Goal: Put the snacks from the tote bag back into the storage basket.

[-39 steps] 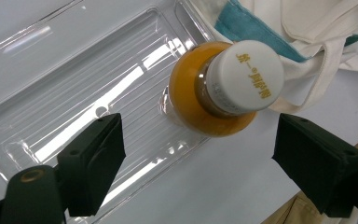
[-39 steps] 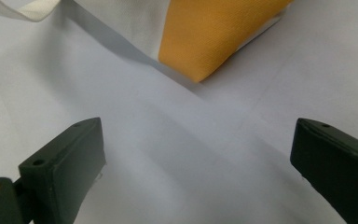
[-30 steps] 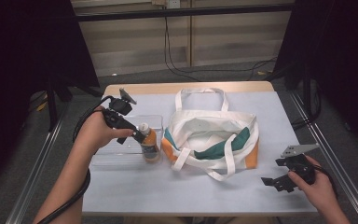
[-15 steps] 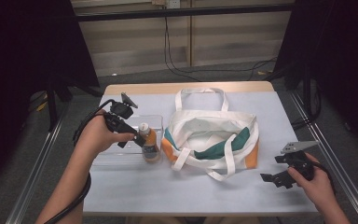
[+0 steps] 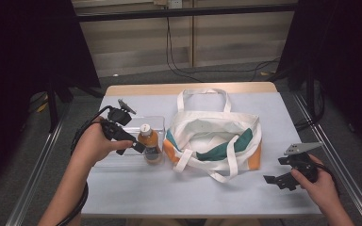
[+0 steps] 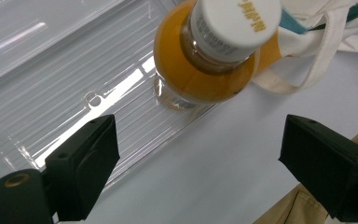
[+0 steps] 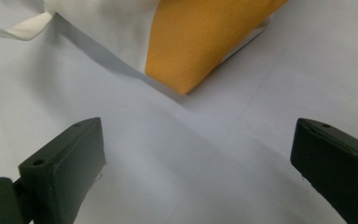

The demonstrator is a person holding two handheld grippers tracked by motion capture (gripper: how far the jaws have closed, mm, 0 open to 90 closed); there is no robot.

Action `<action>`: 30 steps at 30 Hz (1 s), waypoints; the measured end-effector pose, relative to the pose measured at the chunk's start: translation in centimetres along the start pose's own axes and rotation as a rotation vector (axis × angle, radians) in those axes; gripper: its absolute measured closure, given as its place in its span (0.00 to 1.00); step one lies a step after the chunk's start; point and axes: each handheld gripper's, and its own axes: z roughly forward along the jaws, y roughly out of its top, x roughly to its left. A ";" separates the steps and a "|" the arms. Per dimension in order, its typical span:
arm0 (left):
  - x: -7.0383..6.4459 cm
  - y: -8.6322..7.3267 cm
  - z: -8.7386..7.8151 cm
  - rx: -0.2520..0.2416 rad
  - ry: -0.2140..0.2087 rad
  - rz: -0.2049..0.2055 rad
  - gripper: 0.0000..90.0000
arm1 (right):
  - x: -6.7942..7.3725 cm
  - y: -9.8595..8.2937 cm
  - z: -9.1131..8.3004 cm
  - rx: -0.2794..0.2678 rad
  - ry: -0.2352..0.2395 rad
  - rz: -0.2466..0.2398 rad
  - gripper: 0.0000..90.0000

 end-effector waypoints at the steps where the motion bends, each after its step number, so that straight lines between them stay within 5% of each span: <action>1: 0.1 -0.1 0.1 -0.004 -0.001 -0.005 0.13 | 0.0 0.0 0.0 -0.002 -0.003 -0.006 0.03; 30: -0.1 -3.0 0.7 -0.018 -0.022 -0.003 0.12 | 0.0 0.4 0.3 0.001 0.004 -0.006 0.03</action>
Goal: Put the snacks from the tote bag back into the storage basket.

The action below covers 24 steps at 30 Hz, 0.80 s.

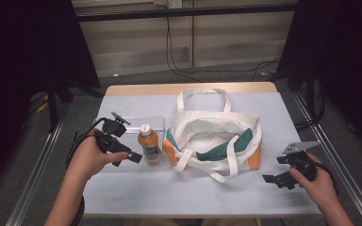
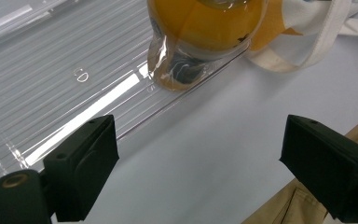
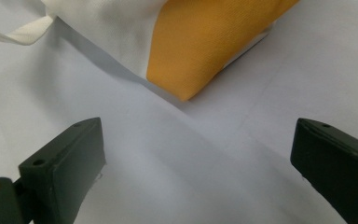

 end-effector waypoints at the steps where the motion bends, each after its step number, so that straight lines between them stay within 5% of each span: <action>1: -0.1 -0.1 0.1 -0.006 0.004 -0.001 0.12 | 0.0 0.0 0.0 0.005 -0.004 0.000 0.03; 14: -0.2 -1.4 0.3 -0.025 -0.009 0.005 0.11 | -0.1 0.0 0.0 0.003 -0.004 -0.004 0.03; 16: -0.4 -1.7 0.5 -0.059 -0.010 -0.032 0.11 | -0.1 0.0 0.0 0.002 -0.003 -0.002 0.03; 19: -0.2 -2.0 0.6 -0.048 -0.021 -0.009 0.11 | 0.0 0.0 0.0 0.002 0.001 0.003 0.03; 24: -0.1 -2.5 1.1 -0.065 -0.031 -0.031 0.11 | 0.0 0.0 0.1 0.002 0.005 -0.002 0.03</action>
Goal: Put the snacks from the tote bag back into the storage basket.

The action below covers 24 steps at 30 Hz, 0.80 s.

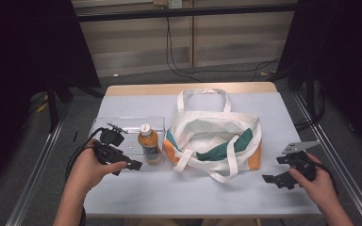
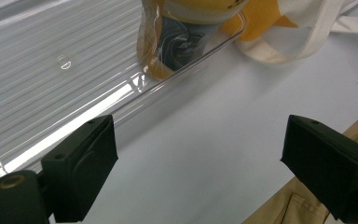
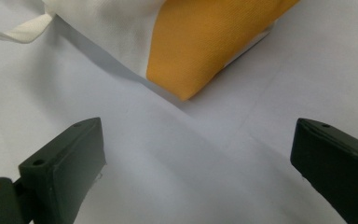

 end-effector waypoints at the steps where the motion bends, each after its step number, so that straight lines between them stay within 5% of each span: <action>1: 0.0 -0.1 0.1 -0.006 -0.002 -0.004 0.11 | 0.0 0.0 0.0 -0.003 0.002 -0.002 0.03; 22: 0.1 -1.5 1.2 -0.070 -0.024 -0.033 0.11 | -0.1 0.0 0.1 0.007 -0.006 -0.003 0.03; 24: 0.2 -1.5 1.0 -0.047 -0.024 -0.002 0.11 | -0.1 0.1 0.1 0.005 0.001 -0.007 0.03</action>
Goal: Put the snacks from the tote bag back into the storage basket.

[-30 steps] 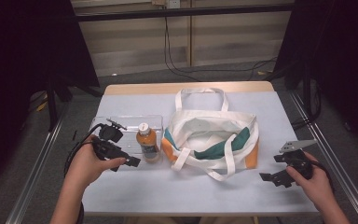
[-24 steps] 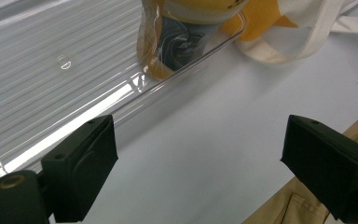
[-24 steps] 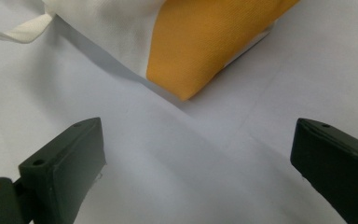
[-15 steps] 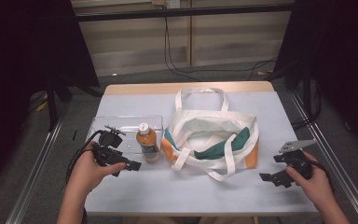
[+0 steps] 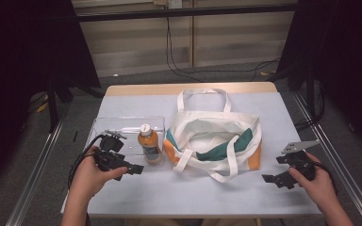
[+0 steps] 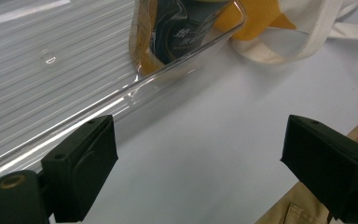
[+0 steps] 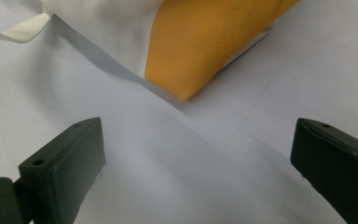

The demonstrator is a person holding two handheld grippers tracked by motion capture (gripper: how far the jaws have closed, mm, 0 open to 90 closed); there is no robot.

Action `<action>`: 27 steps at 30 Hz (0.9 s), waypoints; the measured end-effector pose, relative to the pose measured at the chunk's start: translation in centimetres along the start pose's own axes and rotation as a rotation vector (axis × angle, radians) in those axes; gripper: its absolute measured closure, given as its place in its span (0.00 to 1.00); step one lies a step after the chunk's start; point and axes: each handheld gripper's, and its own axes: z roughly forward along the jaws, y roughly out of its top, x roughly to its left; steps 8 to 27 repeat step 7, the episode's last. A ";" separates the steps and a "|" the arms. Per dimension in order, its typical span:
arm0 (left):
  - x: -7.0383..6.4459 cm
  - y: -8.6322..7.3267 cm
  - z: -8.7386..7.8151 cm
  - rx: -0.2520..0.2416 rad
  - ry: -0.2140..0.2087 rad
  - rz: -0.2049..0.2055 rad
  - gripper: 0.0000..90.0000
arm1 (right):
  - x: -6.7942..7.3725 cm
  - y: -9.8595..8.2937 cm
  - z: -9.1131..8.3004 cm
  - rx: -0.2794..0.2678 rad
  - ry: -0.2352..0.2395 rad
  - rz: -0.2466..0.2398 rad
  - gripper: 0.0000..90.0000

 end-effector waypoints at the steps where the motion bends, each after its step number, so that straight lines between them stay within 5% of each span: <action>1: -0.1 0.0 0.0 -0.006 0.001 -0.009 0.11 | 0.0 0.0 0.0 -0.002 0.000 -0.001 0.03; 27: 0.2 -0.4 0.1 -0.006 0.007 -0.024 0.11 | -0.1 0.3 0.3 -0.003 0.005 0.000 0.03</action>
